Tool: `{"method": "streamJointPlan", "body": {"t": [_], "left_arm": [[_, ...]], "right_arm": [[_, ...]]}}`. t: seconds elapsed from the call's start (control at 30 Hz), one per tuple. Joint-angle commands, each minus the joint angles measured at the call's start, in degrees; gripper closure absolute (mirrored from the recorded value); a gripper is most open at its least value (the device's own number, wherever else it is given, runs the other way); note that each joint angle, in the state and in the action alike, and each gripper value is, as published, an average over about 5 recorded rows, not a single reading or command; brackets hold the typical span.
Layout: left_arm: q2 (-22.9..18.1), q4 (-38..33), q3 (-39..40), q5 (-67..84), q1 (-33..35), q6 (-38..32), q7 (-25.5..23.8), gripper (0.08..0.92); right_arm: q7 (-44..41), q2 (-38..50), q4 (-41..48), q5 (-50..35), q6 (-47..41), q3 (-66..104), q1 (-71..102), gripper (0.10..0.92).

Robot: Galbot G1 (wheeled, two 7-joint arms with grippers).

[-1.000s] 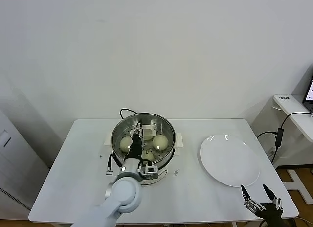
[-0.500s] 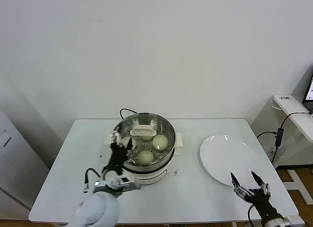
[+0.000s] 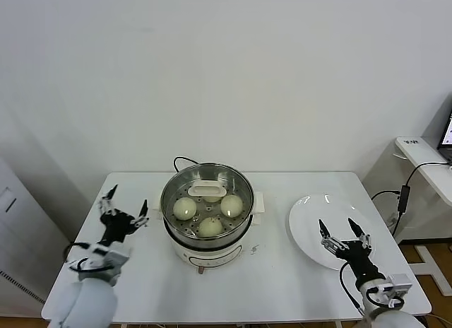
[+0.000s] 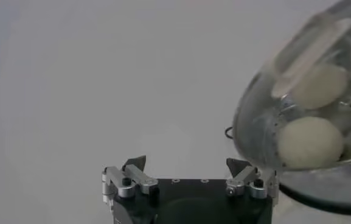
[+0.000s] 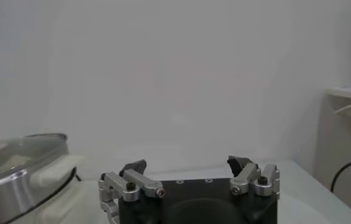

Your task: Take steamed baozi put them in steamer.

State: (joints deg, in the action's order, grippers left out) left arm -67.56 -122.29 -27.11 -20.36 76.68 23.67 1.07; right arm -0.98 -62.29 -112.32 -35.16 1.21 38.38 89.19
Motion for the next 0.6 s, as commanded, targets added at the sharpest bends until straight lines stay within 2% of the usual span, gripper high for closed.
{"method": "streamJointPlan", "body": {"t": [0.03, 0.3, 0.6], "left_arm": [[-9.29, 7.64, -17.87, 16.82, 10.18, -33.19, -2.19, 0.177], [-13.48, 13.34, -19.03, 17.23, 12.49, -38.41, -4.06, 0.177], [-14.18, 14.63, -19.59, 21.83, 13.81, -39.45, -6.54, 0.177]], "right_arm": [[2.20, 0.01, 1.64, 1.19, 0.25, -3.90, -5.42, 0.203], [0.03, -1.73, 2.23, 3.86, 1.16, -3.47, -3.44, 0.203], [0.24, -2.90, 3.02, 4.35, 1.55, -4.09, -3.73, 0.203]]}}
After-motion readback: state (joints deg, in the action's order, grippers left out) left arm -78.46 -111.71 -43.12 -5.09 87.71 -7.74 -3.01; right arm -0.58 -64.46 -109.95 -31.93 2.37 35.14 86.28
